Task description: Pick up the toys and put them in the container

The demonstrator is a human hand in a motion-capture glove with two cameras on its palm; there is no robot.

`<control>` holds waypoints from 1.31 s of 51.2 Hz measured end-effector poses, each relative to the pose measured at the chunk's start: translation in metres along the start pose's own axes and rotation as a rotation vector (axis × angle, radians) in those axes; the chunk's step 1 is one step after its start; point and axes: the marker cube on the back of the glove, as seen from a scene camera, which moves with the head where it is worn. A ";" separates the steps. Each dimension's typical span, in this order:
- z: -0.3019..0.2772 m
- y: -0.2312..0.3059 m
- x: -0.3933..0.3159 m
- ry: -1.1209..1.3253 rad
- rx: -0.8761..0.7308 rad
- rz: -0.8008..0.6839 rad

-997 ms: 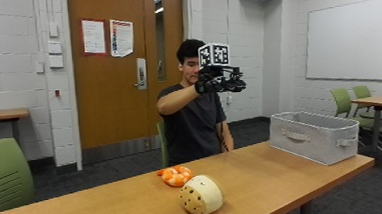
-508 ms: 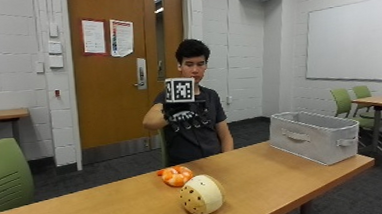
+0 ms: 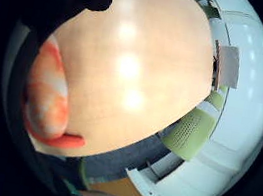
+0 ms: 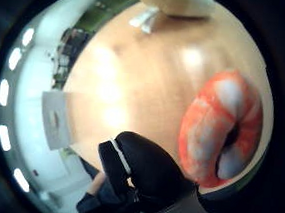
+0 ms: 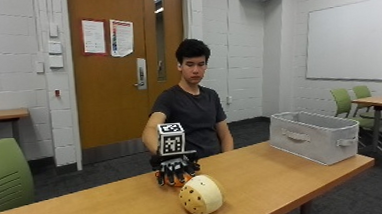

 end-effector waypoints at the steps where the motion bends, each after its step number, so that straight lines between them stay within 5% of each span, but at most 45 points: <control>1: 0.004 -0.001 0.001 -0.001 -0.010 0.006; 27: 0.014 0.017 -0.005 -0.158 -0.015 -0.022; 46: -0.011 0.001 0.003 0.064 0.067 0.024; 67: -0.218 0.023 -0.087 -0.032 0.263 -0.105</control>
